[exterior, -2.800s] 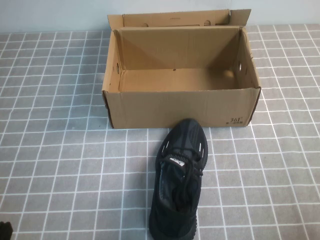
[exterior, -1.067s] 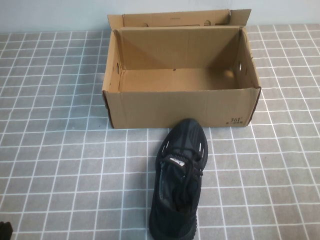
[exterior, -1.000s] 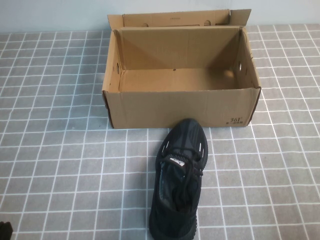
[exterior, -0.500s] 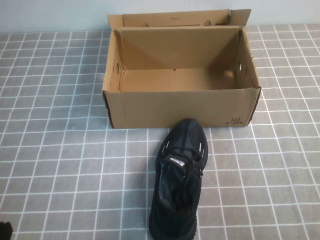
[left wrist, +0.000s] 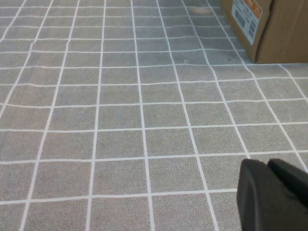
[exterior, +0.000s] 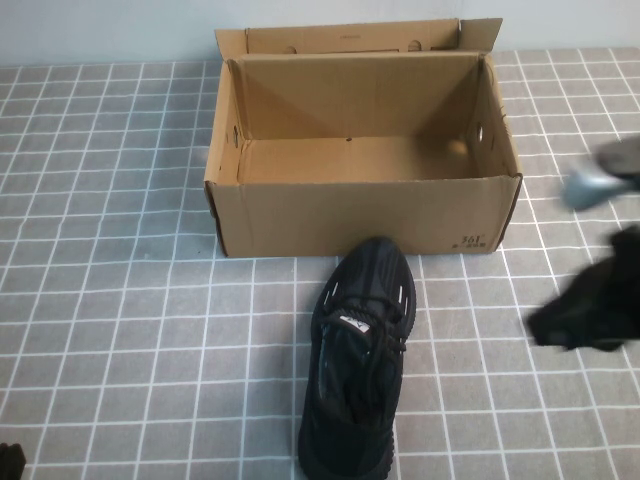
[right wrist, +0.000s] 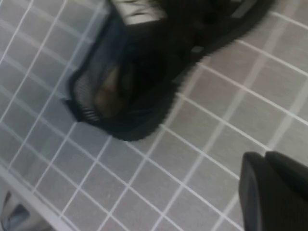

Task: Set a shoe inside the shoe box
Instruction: Pick up the shoe from the table

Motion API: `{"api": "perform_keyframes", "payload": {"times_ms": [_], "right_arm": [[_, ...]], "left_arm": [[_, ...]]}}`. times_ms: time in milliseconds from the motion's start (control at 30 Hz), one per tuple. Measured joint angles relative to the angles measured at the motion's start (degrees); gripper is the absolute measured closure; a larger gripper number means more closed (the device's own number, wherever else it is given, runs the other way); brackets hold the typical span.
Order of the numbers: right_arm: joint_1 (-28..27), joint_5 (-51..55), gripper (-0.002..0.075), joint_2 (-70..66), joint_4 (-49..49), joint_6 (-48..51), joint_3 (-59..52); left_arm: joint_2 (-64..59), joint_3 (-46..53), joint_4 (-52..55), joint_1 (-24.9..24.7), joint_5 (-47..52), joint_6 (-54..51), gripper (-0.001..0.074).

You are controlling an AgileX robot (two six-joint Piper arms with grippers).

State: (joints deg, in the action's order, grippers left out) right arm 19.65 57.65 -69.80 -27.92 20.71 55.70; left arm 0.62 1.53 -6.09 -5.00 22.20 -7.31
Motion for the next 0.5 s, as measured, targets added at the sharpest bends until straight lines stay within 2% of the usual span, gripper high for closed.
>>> {"api": "perform_keyframes", "payload": {"times_ms": [167, 300, 400, 500], "right_arm": [[13.27, 0.66, 0.0742, -9.23, 5.29, -0.45, 9.86], [21.23, 2.53, 0.0722, -15.80, 10.22, -0.45, 16.71], [24.73, 3.27, 0.0639, -19.86, 12.98, 1.85, 21.36], [26.03, 3.26, 0.0501, -23.13, 13.71, 5.29, 24.77]], "left_arm": [[0.00, 0.00, 0.00, 0.00, 0.00, 0.00, 0.0736], [0.00, 0.00, 0.00, 0.00, 0.00, 0.00, 0.0736], [0.00, 0.00, 0.00, 0.00, 0.00, 0.00, 0.0736], [0.00, 0.00, 0.00, 0.00, 0.00, 0.00, 0.0736]]}}
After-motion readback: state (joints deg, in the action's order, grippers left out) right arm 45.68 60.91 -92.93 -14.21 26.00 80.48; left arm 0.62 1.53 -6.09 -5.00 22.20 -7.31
